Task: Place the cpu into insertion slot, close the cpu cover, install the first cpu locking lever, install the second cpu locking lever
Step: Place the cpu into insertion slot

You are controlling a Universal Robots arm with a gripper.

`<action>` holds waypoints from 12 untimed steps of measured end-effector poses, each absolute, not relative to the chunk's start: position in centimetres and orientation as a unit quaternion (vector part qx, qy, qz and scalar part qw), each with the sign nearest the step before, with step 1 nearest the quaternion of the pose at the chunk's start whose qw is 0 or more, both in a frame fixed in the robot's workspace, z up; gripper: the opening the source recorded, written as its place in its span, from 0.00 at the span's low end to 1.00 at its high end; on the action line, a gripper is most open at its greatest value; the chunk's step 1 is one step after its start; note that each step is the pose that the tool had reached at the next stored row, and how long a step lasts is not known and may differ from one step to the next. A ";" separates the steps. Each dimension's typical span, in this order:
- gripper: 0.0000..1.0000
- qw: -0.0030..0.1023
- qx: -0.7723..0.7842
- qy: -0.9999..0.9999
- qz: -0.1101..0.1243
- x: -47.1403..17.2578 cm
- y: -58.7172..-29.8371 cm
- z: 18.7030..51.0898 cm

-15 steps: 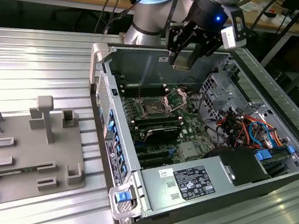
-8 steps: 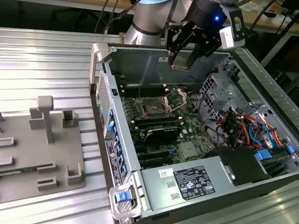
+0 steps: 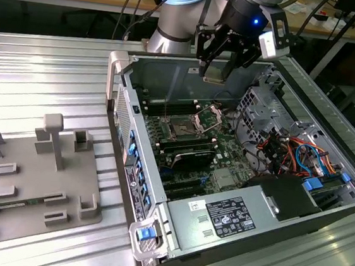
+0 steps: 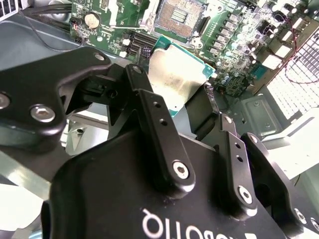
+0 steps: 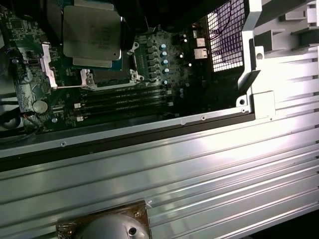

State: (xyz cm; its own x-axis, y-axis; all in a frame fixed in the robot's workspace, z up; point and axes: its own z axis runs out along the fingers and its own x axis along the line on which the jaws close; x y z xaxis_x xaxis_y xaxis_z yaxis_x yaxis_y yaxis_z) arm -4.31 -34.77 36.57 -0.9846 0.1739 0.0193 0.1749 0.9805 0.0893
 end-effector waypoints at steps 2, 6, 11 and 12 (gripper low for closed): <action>0.55 0.006 -0.090 -0.995 -0.045 -4.3 -34.8 36.6; 0.55 0.005 -0.098 -0.994 -0.045 -4.4 -34.8 36.6; 0.55 0.005 -0.104 -0.993 -0.045 -4.4 -34.8 36.5; 0.55 0.005 -0.106 -0.993 -0.045 -4.5 -34.8 36.5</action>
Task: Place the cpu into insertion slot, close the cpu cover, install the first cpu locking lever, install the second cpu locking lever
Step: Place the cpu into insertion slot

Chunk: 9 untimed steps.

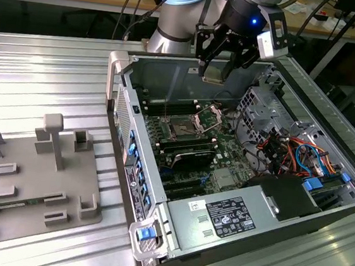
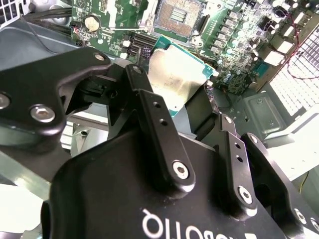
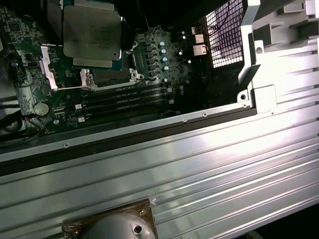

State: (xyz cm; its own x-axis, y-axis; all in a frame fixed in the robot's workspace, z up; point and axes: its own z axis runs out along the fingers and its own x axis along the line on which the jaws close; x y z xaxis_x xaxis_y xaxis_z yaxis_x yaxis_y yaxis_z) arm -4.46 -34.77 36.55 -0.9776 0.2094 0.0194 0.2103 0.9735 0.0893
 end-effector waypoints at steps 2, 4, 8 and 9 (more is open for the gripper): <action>0.55 0.005 -0.108 -0.993 -0.045 -4.5 -34.8 36.5; 0.55 0.005 -0.111 -0.993 -0.045 -4.5 -34.8 36.5; 0.55 0.004 -0.117 -0.992 -0.046 -4.5 -34.8 36.5; 0.55 0.004 -0.118 -0.992 -0.046 -4.6 -34.8 36.5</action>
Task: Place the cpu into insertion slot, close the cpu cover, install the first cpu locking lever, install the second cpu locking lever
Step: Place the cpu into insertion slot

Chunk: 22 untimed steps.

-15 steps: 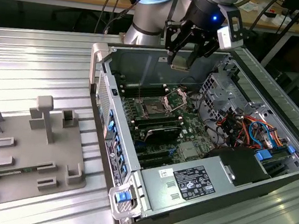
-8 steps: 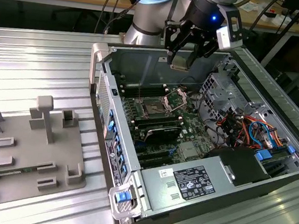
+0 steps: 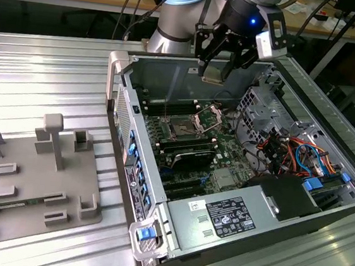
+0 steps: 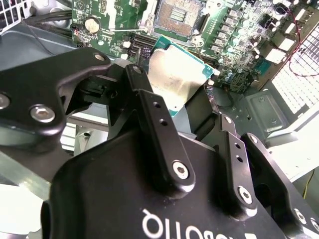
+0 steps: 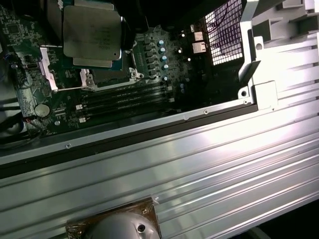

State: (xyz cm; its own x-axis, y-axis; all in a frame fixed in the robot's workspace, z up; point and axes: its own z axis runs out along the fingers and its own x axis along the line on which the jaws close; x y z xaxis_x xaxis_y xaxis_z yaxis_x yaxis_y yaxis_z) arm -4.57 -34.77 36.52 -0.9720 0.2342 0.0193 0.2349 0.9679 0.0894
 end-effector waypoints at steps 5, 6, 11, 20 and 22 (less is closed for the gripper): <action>0.55 0.004 -0.129 -0.991 -0.046 -4.7 -34.8 36.5; 0.55 0.004 -0.131 -0.990 -0.046 -4.7 -34.8 36.5; 0.55 0.003 -0.140 -0.989 -0.046 -4.8 -34.8 36.5; 0.55 0.002 -0.158 -0.986 -0.046 -4.9 -34.8 36.5; 0.55 0.002 -0.163 -0.986 -0.046 -4.9 -34.8 36.5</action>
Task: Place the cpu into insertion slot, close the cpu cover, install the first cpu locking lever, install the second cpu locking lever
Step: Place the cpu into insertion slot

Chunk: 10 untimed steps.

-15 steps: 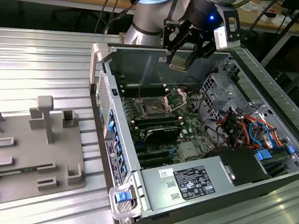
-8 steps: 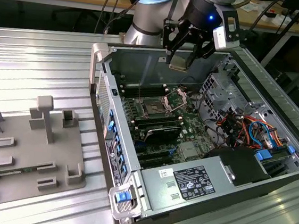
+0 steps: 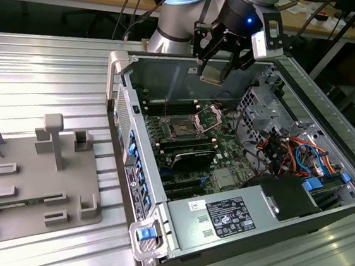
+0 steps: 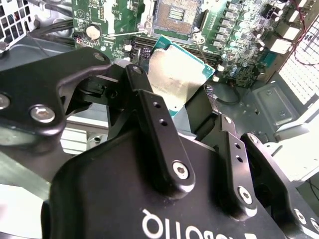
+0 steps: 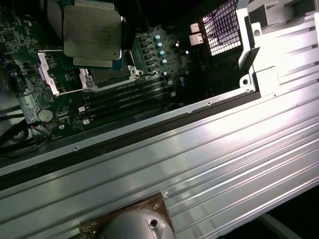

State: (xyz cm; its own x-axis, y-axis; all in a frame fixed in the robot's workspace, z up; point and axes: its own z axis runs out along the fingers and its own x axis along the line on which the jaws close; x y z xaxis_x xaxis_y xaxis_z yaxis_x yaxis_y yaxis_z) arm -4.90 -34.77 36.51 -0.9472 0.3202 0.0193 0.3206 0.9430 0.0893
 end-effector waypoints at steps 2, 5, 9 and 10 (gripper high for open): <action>0.55 0.002 -0.167 -0.985 -0.046 -4.9 -34.8 36.5; 0.55 0.002 -0.176 -0.983 -0.046 -4.9 -34.8 36.5; 0.55 0.001 -0.190 -0.981 -0.046 -4.9 -34.8 36.5; 0.55 0.001 -0.193 -0.980 -0.046 -4.9 -34.8 36.5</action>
State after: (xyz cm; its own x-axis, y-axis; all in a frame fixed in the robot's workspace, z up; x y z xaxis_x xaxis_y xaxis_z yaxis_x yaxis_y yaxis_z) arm -4.94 -34.77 36.49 -0.9254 0.3784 0.0194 0.3785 0.9213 0.0892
